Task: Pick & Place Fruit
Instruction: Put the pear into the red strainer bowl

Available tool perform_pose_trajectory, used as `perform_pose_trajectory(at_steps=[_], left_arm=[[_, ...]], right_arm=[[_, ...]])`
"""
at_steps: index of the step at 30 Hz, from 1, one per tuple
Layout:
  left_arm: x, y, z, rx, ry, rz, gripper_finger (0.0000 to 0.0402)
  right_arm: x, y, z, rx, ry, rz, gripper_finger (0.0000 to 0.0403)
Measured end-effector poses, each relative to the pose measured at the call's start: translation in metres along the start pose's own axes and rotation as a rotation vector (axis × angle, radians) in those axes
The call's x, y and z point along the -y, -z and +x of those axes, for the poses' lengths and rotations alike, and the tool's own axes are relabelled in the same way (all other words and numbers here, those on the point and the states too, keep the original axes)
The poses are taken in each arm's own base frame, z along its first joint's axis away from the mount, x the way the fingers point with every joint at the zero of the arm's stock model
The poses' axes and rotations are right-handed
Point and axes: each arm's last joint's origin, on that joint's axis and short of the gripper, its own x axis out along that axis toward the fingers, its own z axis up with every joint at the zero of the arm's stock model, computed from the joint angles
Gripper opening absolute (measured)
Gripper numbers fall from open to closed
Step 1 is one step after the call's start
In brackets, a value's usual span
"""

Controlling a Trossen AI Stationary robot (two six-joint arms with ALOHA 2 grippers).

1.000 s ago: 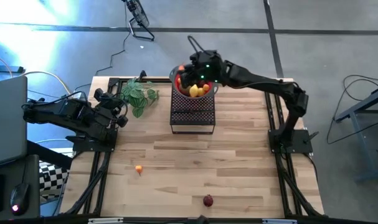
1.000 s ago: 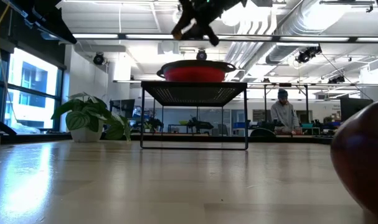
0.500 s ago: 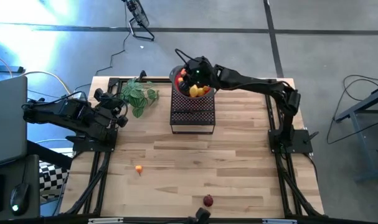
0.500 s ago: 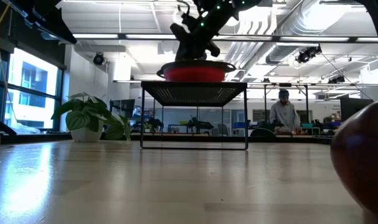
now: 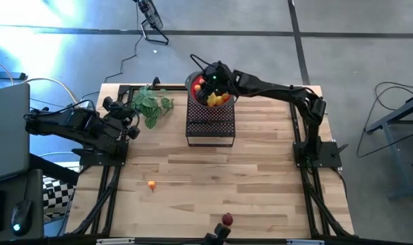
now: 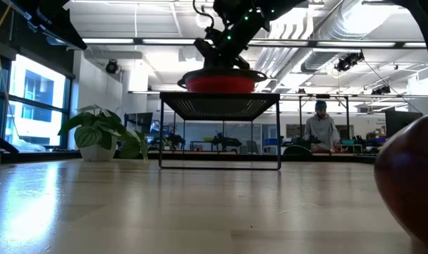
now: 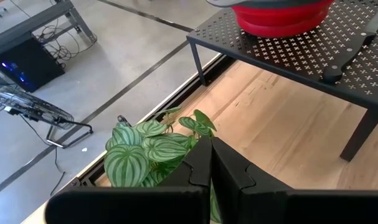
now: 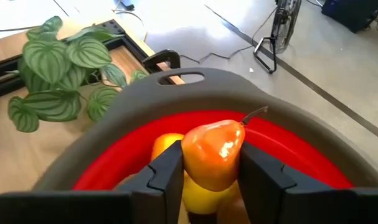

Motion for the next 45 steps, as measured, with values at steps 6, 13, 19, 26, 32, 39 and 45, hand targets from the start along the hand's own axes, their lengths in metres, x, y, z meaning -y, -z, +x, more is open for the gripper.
perform_pose_trajectory(at_steps=[6, 13, 19, 26, 32, 39, 45], left_arm=[[0.0, 0.0, 0.0, -0.001, 0.002, 0.001, 0.0], [0.0, 0.0, 0.0, -0.001, 0.002, 0.0, 0.0], [0.0, 0.0, 0.0, -0.001, 0.002, 0.0, 0.0], [0.0, 0.0, 0.0, -0.001, 0.002, 0.0, 0.0], [0.0, 0.0, 0.0, -0.006, 0.011, 0.0, 0.0], [0.001, 0.0, 0.0, -0.013, 0.023, 0.0, 0.0], [0.001, 0.0, 0.0, -0.018, 0.035, -0.001, 0.0]], right_arm=[[0.0, 0.0, 0.0, -0.005, -0.029, -0.002, 0.0122], [0.0, 0.0, 0.0, -0.005, -0.03, -0.004, 0.0154], [-0.001, 0.0, 0.0, -0.004, -0.031, -0.015, 0.0184], [-0.004, -0.017, -0.032, 0.076, -0.056, -0.008, 0.0202], [-0.014, -0.033, -0.079, 0.175, -0.114, -0.006, 0.019], [-0.035, -0.042, -0.13, 0.265, -0.202, -0.017, 0.0175], [-0.054, -0.039, -0.153, 0.276, -0.278, 0.015, 0.0165]])
